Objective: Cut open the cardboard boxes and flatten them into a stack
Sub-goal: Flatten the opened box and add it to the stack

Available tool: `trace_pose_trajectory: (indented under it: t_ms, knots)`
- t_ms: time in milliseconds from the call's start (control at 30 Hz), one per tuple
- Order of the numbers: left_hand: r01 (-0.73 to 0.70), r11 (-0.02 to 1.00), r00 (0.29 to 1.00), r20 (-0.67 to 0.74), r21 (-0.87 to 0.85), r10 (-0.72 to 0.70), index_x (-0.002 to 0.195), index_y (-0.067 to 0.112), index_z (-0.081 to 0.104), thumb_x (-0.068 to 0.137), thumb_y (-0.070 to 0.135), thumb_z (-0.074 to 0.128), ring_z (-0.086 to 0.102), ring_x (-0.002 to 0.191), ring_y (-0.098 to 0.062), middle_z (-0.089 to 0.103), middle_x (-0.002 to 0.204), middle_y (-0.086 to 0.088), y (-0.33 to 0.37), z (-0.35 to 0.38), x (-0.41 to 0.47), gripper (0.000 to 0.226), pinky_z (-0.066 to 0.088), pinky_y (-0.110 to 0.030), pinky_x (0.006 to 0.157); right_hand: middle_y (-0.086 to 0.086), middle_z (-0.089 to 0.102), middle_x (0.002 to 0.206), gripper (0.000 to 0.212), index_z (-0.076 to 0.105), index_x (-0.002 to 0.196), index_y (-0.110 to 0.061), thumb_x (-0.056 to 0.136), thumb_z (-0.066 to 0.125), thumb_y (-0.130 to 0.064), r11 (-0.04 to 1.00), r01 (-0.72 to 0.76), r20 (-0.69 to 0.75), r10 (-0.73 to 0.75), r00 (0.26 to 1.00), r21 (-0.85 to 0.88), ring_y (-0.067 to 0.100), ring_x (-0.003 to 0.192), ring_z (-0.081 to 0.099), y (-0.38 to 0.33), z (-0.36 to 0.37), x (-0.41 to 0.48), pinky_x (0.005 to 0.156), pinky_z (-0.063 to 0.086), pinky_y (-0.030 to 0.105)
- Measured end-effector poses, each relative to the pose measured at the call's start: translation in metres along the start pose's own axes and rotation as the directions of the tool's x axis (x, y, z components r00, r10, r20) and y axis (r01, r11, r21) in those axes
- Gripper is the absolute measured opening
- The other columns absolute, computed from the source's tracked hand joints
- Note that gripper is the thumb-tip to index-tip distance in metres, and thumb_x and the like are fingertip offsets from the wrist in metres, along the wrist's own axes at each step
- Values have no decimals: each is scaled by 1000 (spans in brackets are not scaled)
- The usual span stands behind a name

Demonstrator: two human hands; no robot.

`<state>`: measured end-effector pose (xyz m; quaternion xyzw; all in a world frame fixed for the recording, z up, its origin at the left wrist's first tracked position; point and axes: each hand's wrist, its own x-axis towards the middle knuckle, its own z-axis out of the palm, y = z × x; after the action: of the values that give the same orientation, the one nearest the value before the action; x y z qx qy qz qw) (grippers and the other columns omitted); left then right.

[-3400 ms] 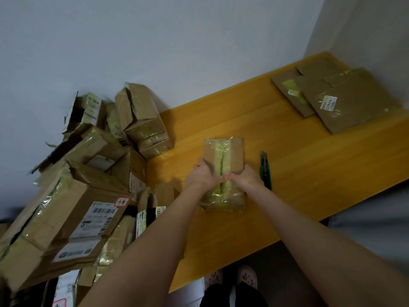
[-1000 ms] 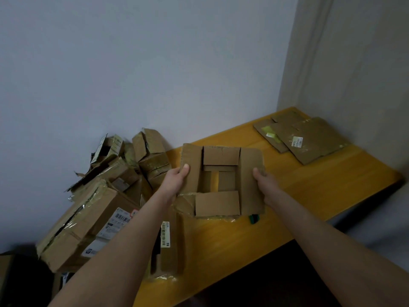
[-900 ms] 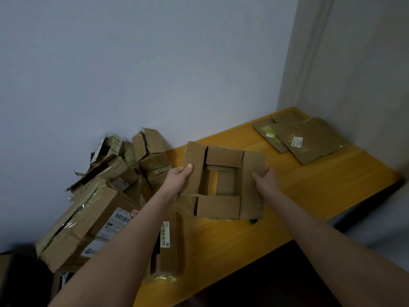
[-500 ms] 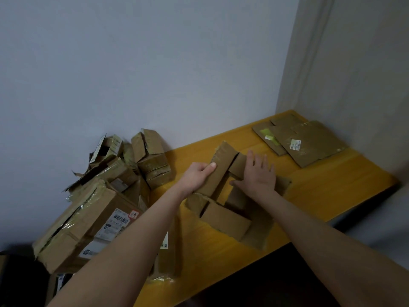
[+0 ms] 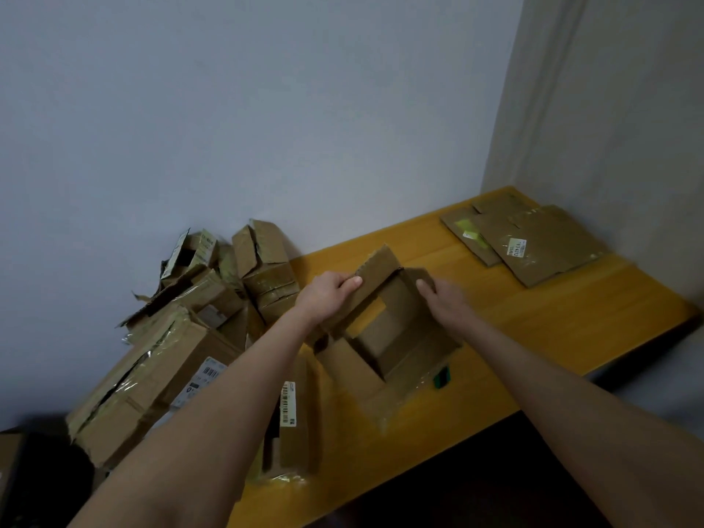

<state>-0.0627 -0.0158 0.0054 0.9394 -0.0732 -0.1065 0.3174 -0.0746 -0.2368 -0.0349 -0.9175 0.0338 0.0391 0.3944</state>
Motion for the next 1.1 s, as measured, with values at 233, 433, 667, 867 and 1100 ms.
trace_pose_trajectory:
  t_ms: [233, 433, 667, 867, 1100]
  knots:
    - [193, 981, 887, -430, 11, -170, 151, 19, 26, 81, 57, 65, 39, 136, -29, 40, 149, -8, -18, 17, -2, 89, 38, -54, 107, 1, 54, 87, 30, 55, 93, -14, 101, 40, -38, 941, -179, -5, 188, 982, 286, 17, 80, 52, 2, 4, 2, 68, 45, 34]
    - [455, 784, 846, -71, -423, -529, 155, 13, -1, 70, 45, 81, 28, 141, -38, 24, 156, -18, -43, 39, -8, 121, 33, -51, 111, 9, 56, 99, 26, 53, 100, -14, 100, 44, -39, 787, -340, 24, 383, 924, 514, 29, 95, 55, 14, -4, 3, 90, 47, 46]
    - [534, 802, 804, -130, -268, -580, 152, 15, 11, 73, 39, 80, 41, 131, -40, 31, 149, -18, -41, 41, 6, 108, 42, -51, 103, 11, 60, 109, 38, 50, 118, -14, 97, 48, -45, 667, -416, 174, 400, 900, 618, 31, 103, 58, 27, -10, -2, 93, 49, 52]
    - [404, 564, 878, 133, -720, -460, 123, 13, 51, 92, 13, 46, 54, 88, -21, 57, 107, -9, -46, 22, 4, 32, 47, -37, 81, 8, 60, 100, 32, 48, 116, -14, 98, 48, -41, 528, -442, 194, 459, 867, 725, 27, 93, 59, 39, -17, -3, 83, 50, 46]
    - [475, 220, 877, 438, -852, -198, 132, 11, 53, 81, 73, 44, 58, 111, -39, 55, 131, -16, -71, -3, 4, 81, 48, -57, 87, 9, 61, 110, 36, 49, 119, -14, 95, 50, -40, 392, -468, 329, 372, 868, 792, 27, 101, 59, 54, -18, -5, 81, 50, 42]
